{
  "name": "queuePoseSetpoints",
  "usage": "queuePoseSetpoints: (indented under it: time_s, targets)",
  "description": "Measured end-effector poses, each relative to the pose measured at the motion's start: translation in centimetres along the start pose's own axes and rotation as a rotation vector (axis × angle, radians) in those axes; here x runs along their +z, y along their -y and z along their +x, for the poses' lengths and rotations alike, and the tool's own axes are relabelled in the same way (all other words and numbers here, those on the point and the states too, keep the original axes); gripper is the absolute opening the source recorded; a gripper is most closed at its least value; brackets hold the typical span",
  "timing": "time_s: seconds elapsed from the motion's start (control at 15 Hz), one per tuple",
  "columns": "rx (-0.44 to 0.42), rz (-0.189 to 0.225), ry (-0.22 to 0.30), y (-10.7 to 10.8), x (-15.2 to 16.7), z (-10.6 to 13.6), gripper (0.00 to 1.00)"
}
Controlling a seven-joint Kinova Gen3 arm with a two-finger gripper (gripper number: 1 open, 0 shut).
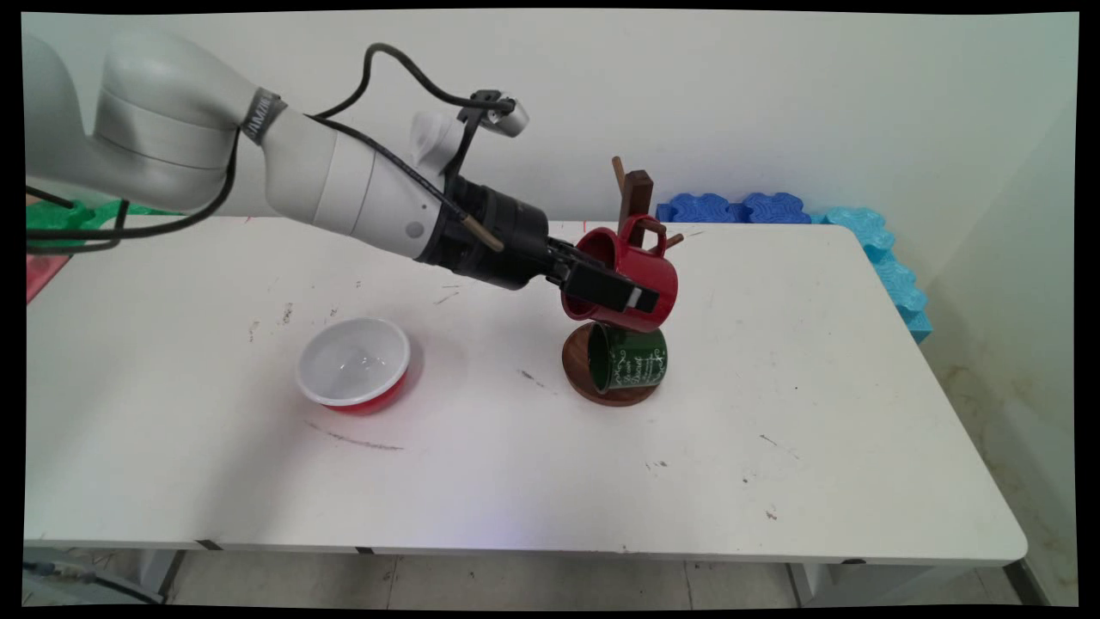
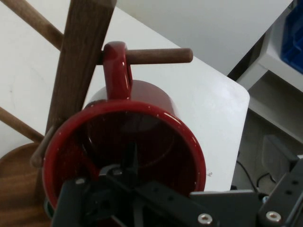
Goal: Pick up the red mug from the rack, then place the picked object on the table
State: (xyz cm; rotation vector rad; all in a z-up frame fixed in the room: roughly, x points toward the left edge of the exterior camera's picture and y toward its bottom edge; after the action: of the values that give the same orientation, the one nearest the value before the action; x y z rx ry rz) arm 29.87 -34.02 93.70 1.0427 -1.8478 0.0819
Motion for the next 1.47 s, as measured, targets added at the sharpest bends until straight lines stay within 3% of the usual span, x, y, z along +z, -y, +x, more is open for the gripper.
queuePoseSetpoints:
  time_s: [0.4,0.47,1.47]
  targets:
    - [-0.023,0.001,0.000,-0.19,0.60,0.02,1.00]
    - [-0.025,0.001,0.000,-0.22,0.64,0.02,0.00]
    - [-0.024,0.006,-0.002,-0.36,0.45,0.04,0.00]
